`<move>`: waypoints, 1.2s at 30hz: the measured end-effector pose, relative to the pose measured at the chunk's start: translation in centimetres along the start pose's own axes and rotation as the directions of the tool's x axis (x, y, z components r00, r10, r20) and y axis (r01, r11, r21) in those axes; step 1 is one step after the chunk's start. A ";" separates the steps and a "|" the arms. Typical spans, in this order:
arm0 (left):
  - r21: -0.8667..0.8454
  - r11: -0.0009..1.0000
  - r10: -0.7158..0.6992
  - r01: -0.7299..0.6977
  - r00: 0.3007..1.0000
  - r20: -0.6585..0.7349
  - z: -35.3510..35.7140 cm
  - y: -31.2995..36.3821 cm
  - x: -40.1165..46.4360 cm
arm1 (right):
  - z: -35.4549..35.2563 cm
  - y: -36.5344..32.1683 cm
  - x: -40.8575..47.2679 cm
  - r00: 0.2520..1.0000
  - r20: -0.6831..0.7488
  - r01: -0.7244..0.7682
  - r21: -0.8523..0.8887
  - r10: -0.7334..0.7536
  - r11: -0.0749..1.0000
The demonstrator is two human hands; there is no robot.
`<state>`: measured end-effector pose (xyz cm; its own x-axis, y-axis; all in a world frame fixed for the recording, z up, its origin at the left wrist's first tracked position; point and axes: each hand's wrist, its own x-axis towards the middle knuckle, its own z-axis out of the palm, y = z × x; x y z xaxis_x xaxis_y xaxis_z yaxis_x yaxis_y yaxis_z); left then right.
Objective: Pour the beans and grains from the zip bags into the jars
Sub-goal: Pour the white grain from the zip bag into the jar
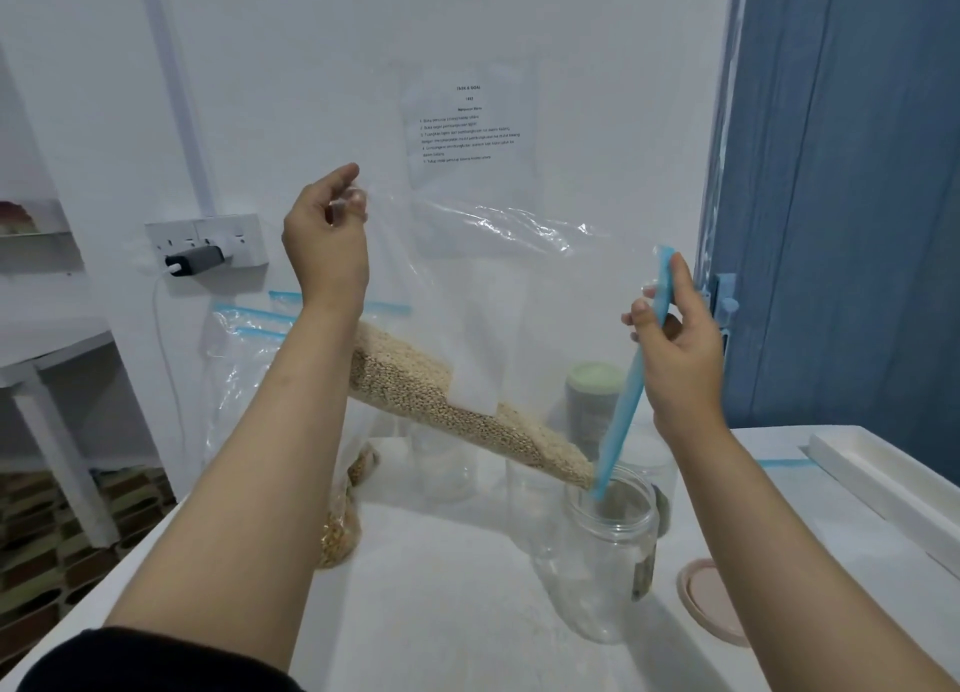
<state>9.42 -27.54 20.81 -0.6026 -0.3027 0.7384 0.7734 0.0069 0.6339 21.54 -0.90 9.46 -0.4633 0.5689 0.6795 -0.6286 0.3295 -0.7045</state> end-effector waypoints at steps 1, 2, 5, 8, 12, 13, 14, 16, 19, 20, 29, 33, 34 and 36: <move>-0.002 1.000 0.003 -0.003 1.000 0.003 0.1 0.0 0.0 | -0.1 0.1 -0.1 1.000 0.001 0.002 -0.005 -0.002 1.000; -0.005 1.000 0.006 -0.006 1.000 0.006 0.1 0.0 0.0 | -0.1 0.2 -0.2 1.000 0.003 0.006 -0.008 -0.006 1.000; -0.015 1.000 0.011 -0.011 1.000 0.016 0.2 0.1 0.1 | -0.3 0.3 -0.3 1.000 0.007 0.021 -0.012 -0.021 1.000; -0.023 1.000 0.019 -0.018 0.999 0.026 0.4 0.3 0.1 | -0.4 0.4 -0.4 0.999 0.007 0.037 -0.004 -0.037 0.999; -0.036 0.999 0.036 -0.035 0.998 0.044 0.7 0.5 0.2 | -0.7 0.5 -0.4 0.999 -0.001 0.044 -0.007 -0.044 0.999; -0.038 0.999 0.039 -0.037 0.998 0.047 0.8 0.5 0.2 | -0.8 0.6 -0.4 0.999 -0.002 0.046 -0.012 -0.046 0.999; -0.038 0.999 0.040 -0.039 0.998 0.049 0.8 0.6 0.2 | -0.9 0.6 -0.4 0.999 -0.002 0.049 -0.020 -0.049 0.999; -0.038 0.998 0.044 -0.042 0.998 0.050 0.9 0.7 0.2 | -1.1 0.6 -0.5 0.999 0.002 0.054 -0.040 -0.054 0.998; -0.041 0.998 0.050 -0.048 0.997 0.056 1.0 0.8 0.1 | -1.3 0.3 -0.7 0.999 0.007 0.051 -0.073 -0.051 0.996; -0.045 0.998 0.051 -0.048 0.997 0.059 1.1 0.9 0.1 | -1.3 0.2 -0.7 0.999 0.009 0.049 -0.078 -0.049 0.996; -0.031 0.998 0.047 -0.045 0.998 0.051 0.9 1.1 -0.2 | -1.4 -0.2 -0.9 0.999 0.016 0.035 -0.108 -0.033 0.994; -0.026 0.998 0.052 -0.051 0.997 0.059 0.7 1.1 -0.4 | -1.4 -0.2 -0.9 0.999 0.024 0.030 -0.145 -0.027 0.989; -0.027 0.998 0.056 -0.054 0.996 0.063 0.7 1.1 -0.4 | -1.4 -0.3 -0.9 0.999 0.026 0.033 -0.157 -0.029 0.987; -0.028 0.998 0.061 -0.060 0.996 0.067 0.7 1.1 -0.5 | -1.4 -0.4 -1.0 0.999 0.029 0.038 -0.180 -0.034 0.983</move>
<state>10.47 -26.76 21.30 -0.5658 -0.2373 0.7896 0.8131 -0.0016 0.5822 23.13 -0.53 8.79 -0.4601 0.5351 0.7085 -0.5234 0.4812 -0.7033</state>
